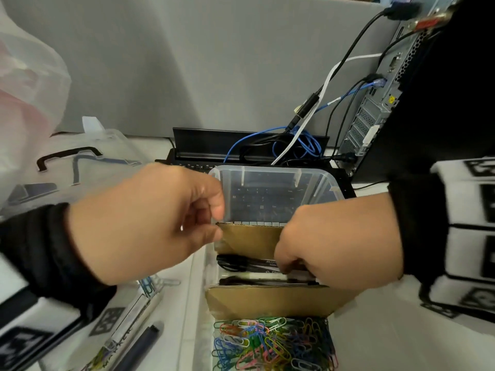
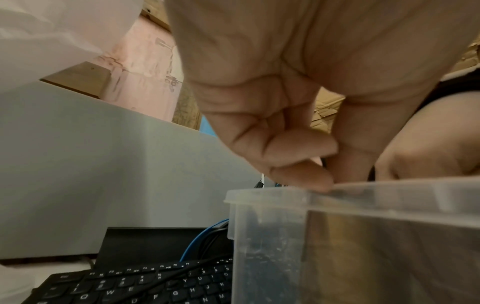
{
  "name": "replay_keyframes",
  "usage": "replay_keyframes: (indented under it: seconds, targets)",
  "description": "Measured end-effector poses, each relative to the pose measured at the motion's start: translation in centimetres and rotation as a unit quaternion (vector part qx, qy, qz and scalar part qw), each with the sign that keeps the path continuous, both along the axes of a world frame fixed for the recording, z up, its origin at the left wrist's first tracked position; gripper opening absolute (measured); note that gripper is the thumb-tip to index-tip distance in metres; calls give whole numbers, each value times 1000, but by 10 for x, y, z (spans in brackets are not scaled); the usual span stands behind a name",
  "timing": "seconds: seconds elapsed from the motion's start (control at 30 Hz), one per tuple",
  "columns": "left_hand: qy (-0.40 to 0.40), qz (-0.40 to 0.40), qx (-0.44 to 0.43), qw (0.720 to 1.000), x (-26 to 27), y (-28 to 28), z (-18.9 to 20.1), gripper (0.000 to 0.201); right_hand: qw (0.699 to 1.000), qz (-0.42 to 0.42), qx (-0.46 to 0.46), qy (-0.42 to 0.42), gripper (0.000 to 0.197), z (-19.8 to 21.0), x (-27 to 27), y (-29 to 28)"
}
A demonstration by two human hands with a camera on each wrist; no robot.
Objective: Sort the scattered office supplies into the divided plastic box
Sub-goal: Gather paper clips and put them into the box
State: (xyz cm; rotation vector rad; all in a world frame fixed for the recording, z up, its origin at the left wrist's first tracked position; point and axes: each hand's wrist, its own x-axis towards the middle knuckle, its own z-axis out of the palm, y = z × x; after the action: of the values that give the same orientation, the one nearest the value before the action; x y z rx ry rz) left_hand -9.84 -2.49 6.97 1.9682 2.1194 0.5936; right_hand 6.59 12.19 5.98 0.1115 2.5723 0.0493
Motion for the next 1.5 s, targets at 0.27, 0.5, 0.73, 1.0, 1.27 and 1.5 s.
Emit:
replay_keyframes:
  seconds: [0.27,0.5,0.73,1.0,1.27,1.5]
  targets:
    - [-37,12,1,999,0,1,-12,15,997,-47,-55,-41,33,22,2,-11]
    - [-26,12,9,1000,4,1,-16,19,950,-230,-178,114,17,80,38,4]
    - [-7,24,19,1000,8,1,-20,22,852,-403,-149,299,13,77,105,50]
    - [56,69,39,995,29,-8,-15,22,887,-440,133,42,30,-24,167,93]
    - [32,16,115,993,108,-29,25,16,882,-461,90,-37,29,-71,173,58]
    - [-69,-94,131,985,210,-27,24,12,864,-497,73,35,30,-79,175,53]
